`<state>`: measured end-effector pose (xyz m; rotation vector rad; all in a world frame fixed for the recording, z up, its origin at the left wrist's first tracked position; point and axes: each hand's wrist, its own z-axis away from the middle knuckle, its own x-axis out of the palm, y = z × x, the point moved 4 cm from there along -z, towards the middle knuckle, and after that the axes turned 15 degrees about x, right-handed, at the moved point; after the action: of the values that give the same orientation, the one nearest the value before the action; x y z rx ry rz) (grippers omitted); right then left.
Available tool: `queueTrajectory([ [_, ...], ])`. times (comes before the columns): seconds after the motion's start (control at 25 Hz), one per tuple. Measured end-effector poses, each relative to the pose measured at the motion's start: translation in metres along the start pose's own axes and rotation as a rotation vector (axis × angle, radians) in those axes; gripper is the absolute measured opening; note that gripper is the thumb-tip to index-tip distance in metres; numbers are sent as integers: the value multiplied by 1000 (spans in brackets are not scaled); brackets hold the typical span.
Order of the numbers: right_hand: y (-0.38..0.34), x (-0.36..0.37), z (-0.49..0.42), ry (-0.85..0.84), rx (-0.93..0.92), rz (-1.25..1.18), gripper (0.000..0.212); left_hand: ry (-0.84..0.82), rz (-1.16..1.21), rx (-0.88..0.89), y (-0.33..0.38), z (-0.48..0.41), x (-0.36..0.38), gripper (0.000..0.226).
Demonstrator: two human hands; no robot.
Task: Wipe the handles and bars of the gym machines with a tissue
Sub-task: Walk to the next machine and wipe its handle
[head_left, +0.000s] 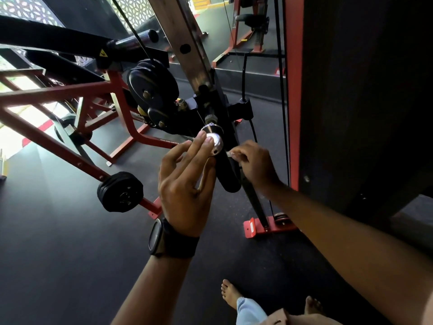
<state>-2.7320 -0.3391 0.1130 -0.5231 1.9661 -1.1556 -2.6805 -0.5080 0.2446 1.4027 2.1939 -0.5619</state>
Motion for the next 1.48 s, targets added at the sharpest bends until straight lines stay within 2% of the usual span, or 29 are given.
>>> queueTrajectory([
  [0.12, -14, -7, -10, -130, -140, 93, 10, -8, 19, -3, -1, -1, 0, 38],
  [0.24, -29, -12, 4, -269, -368, 203, 18, 5, 16, -6, -2, -1, -1, 36],
  [0.36, -20, -14, -10, -266, -283, 252, 33, 9, 32, -4, -3, 0, 1, 35],
  [0.4, -17, -15, -14, -288, -275, 270, 33, 3, 32, -3, -3, 1, 1, 36],
  [0.52, -23, -11, -4, -419, -402, 323, 19, 11, 29, 7, -4, 1, -1, 38],
  [0.64, -23, -16, -3, -440, -347, 303, 15, 17, 58, 0, -4, 1, 1, 39],
  [0.76, -25, -14, 4, -469, -426, 302, 16, 5, 55, 2, -4, 1, 1, 39],
  [0.92, -26, -24, 6, -481, -284, 222, 20, -1, 64, -5, -4, 1, 0, 36],
  [1.04, -37, -26, 11, -577, -204, 199, 46, 5, 59, -15, -3, 0, 0, 34],
  [1.12, -34, -33, 11, -615, -91, 159, 52, 12, 73, -26, -3, 0, 0, 34],
  [1.2, -33, -40, 14, -740, 58, 30, 35, 4, 76, -30, -3, 2, 1, 36],
  [1.28, -34, -47, 17, -835, 224, -222, 13, 9, 73, -31, -3, 3, 1, 36],
  [1.48, -41, -52, 18, -775, 384, -605, 23, 9, 75, -40, -4, 3, 3, 37],
])
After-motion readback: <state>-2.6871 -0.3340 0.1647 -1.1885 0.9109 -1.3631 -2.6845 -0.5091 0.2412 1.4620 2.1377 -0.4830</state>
